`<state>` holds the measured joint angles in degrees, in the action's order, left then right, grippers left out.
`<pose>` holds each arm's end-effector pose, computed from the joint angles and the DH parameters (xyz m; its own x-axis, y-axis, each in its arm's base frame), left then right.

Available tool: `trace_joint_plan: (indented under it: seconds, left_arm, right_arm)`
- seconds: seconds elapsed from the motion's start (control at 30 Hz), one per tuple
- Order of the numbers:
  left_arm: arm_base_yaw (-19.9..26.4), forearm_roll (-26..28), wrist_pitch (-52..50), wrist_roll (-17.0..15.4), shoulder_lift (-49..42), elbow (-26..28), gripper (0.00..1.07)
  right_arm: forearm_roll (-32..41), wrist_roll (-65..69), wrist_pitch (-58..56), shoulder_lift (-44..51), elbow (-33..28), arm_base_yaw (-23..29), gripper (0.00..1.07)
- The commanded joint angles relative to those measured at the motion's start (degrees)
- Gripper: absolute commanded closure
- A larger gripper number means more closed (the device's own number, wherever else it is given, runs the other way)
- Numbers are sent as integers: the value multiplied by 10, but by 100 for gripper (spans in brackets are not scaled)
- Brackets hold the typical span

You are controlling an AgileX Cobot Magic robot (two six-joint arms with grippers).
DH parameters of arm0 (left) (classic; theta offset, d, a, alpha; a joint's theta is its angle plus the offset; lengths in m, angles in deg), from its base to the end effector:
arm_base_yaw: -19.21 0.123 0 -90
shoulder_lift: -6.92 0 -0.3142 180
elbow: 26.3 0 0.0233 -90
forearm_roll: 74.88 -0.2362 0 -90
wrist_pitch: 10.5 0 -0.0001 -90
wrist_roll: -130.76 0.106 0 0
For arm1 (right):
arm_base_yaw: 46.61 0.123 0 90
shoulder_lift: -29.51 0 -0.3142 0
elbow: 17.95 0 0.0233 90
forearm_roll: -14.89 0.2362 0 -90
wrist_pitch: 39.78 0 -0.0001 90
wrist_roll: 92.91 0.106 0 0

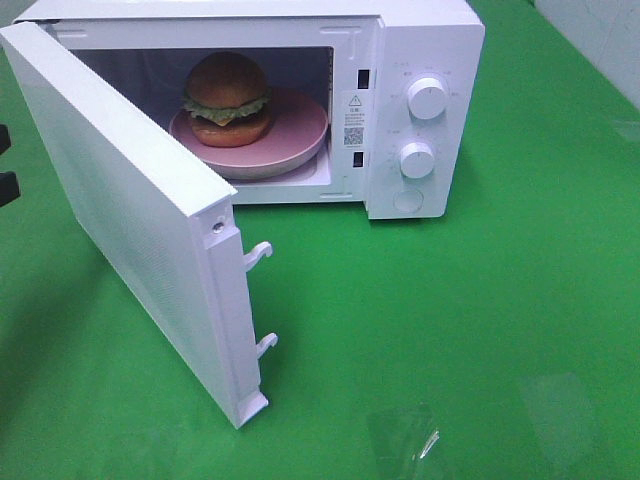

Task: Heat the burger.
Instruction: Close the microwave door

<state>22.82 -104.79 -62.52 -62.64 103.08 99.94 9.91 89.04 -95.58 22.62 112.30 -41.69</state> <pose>0.2697 -0.0247 0.2224 -0.1705 0.0871 -0.9815 0.3460 0.9380 0.0231 -0.0289 -0.0101 0.2698 -0.3784 -0.0475 -0.9244 -0.0250 0.9988 -0.0411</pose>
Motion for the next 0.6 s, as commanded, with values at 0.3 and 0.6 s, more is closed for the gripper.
trace_joint_plan:
  seconds: [0.3,0.6]
  left_arm:
    - [-65,-16,-17,-23,65,48,107]
    - [-143,96,-26,34,103,48,107]
  right_arm:
    - [-2,2,7,16,-1,-2,31]
    - [-2,2,7,16,-1,-2,31]
